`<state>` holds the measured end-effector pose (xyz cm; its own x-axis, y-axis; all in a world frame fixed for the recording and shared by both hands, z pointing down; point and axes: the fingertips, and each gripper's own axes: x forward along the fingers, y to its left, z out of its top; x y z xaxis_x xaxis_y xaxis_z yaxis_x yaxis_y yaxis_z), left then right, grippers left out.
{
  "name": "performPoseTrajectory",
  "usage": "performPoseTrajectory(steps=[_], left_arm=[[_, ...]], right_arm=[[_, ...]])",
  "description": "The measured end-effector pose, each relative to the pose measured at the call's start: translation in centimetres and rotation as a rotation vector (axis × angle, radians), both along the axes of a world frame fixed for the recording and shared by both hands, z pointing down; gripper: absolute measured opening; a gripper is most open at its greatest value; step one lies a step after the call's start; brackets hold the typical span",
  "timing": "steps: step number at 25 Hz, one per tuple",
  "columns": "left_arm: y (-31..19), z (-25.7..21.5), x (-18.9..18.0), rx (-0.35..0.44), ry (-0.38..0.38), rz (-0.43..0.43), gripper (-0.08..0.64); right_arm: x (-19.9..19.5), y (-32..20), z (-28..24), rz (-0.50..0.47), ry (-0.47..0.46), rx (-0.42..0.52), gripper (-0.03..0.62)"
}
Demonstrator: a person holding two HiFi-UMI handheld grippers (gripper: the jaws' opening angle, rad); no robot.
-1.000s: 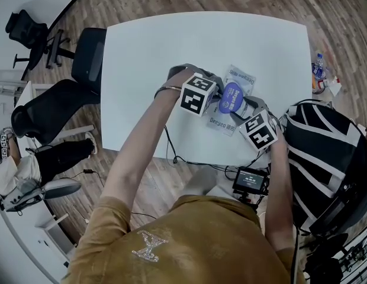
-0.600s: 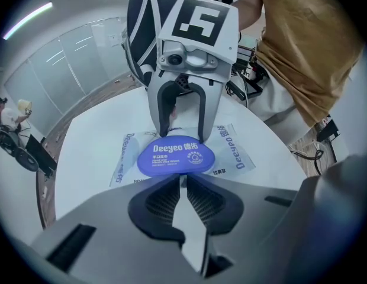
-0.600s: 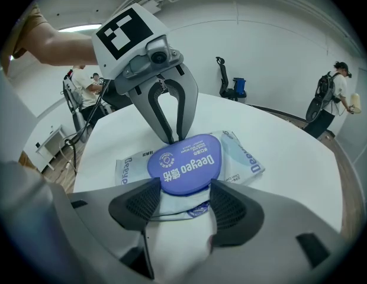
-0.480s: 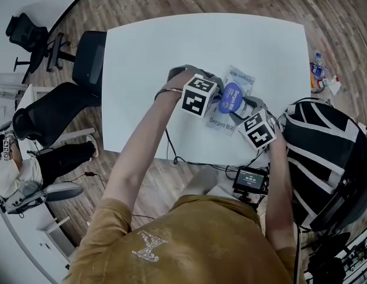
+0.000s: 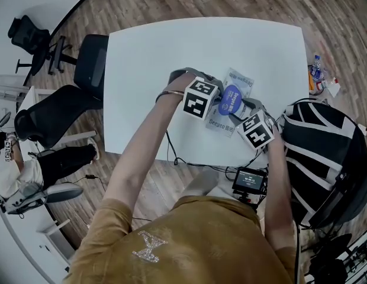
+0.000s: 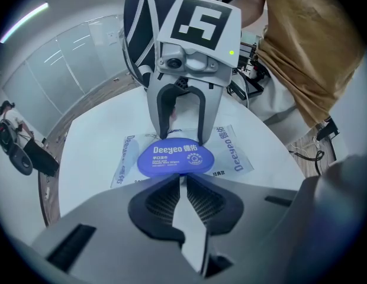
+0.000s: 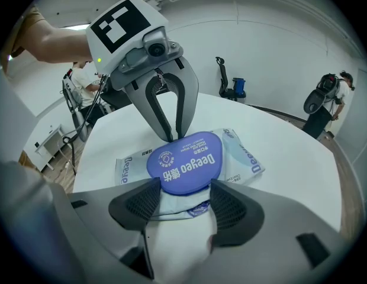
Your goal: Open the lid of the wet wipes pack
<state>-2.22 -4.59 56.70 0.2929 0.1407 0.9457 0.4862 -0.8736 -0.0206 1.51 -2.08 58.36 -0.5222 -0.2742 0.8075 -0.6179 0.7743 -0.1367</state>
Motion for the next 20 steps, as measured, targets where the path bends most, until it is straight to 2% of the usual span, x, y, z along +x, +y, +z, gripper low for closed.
performPoseTrajectory(steps=[20], left_arm=[[0.25, -0.95, 0.62, 0.026, -0.032, 0.026, 0.041]], right_arm=[[0.25, 0.00, -0.03, 0.011, -0.009, 0.004, 0.253]])
